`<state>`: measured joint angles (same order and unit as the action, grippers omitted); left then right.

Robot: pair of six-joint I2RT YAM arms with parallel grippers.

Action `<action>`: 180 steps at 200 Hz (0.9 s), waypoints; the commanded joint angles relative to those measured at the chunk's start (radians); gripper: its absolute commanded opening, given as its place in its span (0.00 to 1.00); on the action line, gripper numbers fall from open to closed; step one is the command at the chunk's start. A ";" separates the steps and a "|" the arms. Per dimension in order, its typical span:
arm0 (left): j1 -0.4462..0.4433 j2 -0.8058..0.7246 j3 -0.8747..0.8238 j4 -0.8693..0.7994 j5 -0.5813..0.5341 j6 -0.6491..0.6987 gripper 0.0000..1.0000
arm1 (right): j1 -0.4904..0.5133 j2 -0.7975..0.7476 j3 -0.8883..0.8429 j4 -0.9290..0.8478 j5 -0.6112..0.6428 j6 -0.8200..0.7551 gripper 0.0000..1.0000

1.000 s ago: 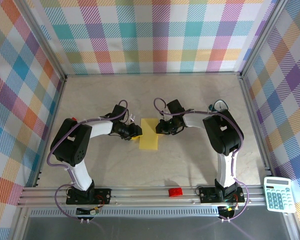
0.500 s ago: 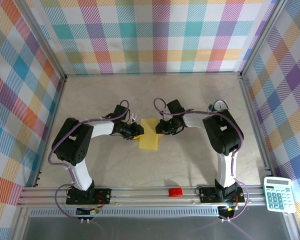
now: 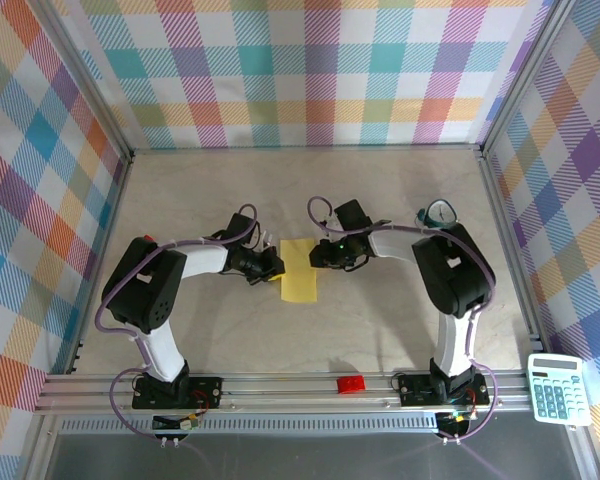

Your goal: Fold a paper plane with a square sheet of paper (fold left side to right side)

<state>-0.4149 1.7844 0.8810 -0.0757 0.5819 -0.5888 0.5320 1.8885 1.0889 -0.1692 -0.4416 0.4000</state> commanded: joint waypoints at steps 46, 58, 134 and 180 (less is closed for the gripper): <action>-0.030 -0.068 -0.060 0.046 0.008 -0.150 0.00 | 0.134 -0.338 -0.234 0.048 0.250 -0.177 0.43; -0.030 -0.077 -0.063 0.045 0.015 -0.161 0.00 | 0.190 -0.385 -0.276 0.059 0.321 -0.213 0.48; -0.030 -0.086 -0.038 -0.022 0.026 -0.173 0.00 | 0.546 -0.403 -0.329 0.079 0.717 -0.410 0.77; -0.030 -0.080 -0.023 -0.044 0.024 -0.168 0.00 | 0.603 -0.268 -0.242 0.083 0.789 -0.485 0.78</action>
<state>-0.4431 1.7153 0.8314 -0.0769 0.5865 -0.7483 1.1152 1.5669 0.7856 -0.0971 0.2615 -0.0135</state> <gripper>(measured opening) 0.050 0.782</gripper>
